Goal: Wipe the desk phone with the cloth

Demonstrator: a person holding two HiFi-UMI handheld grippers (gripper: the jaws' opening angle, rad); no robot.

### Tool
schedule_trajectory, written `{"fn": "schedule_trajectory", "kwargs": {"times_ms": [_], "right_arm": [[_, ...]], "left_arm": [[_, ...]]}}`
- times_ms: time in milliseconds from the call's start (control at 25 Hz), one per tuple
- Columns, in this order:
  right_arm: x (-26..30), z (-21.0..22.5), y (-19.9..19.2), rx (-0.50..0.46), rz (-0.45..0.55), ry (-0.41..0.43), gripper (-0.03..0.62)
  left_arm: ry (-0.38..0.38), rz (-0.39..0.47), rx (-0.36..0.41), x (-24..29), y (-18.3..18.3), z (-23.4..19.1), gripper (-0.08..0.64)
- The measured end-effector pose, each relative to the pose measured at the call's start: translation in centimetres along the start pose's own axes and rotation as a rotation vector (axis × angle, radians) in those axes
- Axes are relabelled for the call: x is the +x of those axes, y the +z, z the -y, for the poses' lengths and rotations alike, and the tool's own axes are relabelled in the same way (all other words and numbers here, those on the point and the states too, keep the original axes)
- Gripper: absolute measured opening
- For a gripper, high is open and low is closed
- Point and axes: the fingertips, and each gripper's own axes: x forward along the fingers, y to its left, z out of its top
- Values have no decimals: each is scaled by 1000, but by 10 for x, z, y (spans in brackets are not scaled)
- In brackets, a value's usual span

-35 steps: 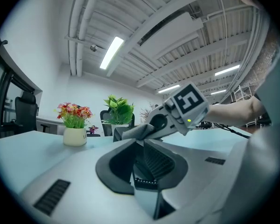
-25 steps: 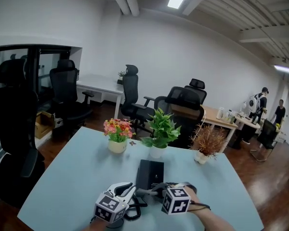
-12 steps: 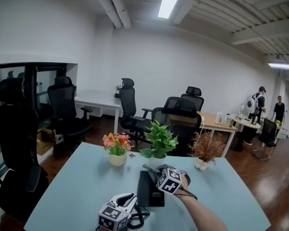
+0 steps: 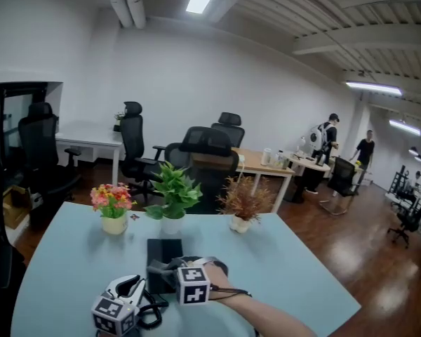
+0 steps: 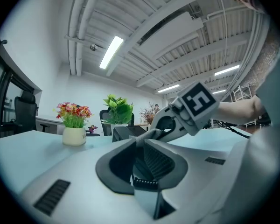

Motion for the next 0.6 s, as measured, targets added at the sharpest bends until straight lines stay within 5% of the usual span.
{"fn": "schedule_trajectory", "kwargs": {"times_ms": [160,320,400,600], "right_arm": [[-21,-55,-3,-78,-34,125,-9],[-35,-73,0,-33,-4,237,-9],[-35,-44,-1,43,50,185,-9],[-29,65,-48,319,72,-129,-9]], "left_arm": [[-21,14,17,7,4,13,58],[-25,4,12,3,3,12,58],[-26,13,5,5,3,8,58],[-60,5,2,15,-1,11,56]]}}
